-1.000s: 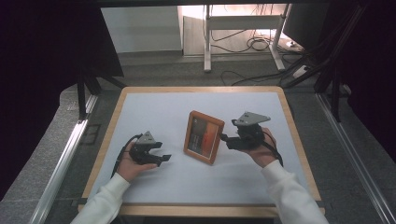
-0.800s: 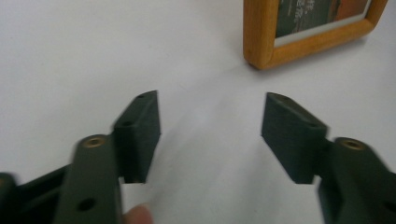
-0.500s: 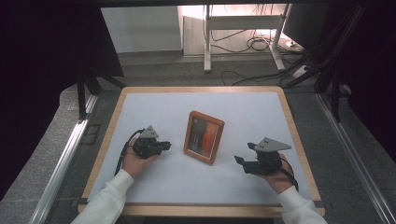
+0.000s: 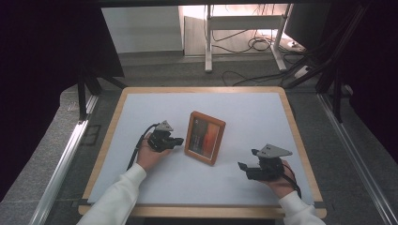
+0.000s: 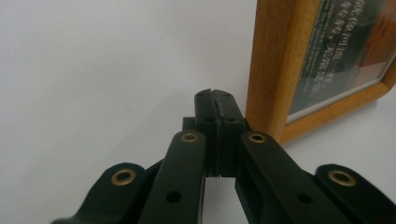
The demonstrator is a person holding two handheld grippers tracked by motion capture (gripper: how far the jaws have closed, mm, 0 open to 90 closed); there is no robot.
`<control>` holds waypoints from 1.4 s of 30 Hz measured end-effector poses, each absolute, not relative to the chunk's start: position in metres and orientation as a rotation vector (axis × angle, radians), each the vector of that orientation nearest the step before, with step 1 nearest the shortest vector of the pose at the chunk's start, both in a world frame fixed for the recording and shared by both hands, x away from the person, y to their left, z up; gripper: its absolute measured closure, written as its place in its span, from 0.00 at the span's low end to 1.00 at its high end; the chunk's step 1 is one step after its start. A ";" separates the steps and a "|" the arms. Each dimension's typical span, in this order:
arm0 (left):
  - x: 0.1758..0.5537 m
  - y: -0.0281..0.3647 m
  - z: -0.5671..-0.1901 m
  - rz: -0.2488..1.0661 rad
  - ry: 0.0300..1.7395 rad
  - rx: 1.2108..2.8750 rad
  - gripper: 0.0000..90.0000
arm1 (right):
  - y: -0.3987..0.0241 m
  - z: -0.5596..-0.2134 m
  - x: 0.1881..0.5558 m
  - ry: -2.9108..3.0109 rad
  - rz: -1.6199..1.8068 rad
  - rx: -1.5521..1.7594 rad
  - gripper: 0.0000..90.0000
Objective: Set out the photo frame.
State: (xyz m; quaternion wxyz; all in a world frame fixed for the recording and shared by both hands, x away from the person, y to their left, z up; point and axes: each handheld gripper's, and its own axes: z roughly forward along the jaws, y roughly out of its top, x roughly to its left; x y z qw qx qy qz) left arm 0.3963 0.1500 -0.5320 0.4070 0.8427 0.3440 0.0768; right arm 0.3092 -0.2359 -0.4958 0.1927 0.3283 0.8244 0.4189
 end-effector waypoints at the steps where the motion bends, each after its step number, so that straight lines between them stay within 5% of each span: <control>1: 0.397 0.148 -0.533 0.189 0.865 2.136 1.00 | -0.236 -0.496 0.309 2.312 1.176 0.923 0.28; 42: 0.381 0.140 -0.534 0.159 0.824 2.172 1.00 | -0.245 -0.496 0.309 2.280 1.116 0.918 0.27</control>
